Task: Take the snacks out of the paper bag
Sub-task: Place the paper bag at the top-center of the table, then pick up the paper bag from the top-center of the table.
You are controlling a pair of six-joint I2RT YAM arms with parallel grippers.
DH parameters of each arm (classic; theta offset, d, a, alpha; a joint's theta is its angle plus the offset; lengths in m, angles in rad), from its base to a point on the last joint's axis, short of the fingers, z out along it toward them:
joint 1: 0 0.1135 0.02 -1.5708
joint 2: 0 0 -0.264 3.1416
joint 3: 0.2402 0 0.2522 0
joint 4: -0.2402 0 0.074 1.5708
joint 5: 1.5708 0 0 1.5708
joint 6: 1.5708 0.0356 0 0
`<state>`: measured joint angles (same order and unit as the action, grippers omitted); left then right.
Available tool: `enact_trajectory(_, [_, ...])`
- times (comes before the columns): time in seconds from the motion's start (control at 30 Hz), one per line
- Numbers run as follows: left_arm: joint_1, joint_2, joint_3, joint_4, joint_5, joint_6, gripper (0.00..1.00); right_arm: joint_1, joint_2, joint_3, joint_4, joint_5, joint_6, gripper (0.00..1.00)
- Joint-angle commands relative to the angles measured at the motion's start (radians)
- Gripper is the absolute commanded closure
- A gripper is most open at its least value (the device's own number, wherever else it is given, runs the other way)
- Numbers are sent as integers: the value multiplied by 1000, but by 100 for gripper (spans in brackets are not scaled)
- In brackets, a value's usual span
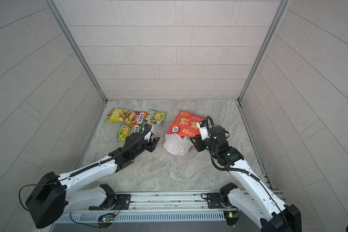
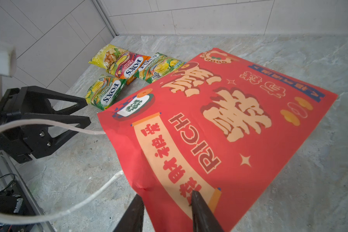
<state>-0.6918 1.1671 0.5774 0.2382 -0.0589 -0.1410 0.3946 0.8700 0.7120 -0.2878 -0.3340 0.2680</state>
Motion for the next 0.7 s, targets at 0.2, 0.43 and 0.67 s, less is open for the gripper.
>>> enact_trajectory(0.2, [26, -70, -36, 21, -69, -49, 44, 299, 18, 169, -168, 342, -214, 38])
enact_trajectory(0.43, [51, -136, -86, 14, -67, -69, 44, 426, 73, 238, -302, 535, -292, 24])
enact_trajectory(0.67, [68, -105, -90, 46, -32, -80, 44, 425, 157, 266, -355, 663, -399, 18])
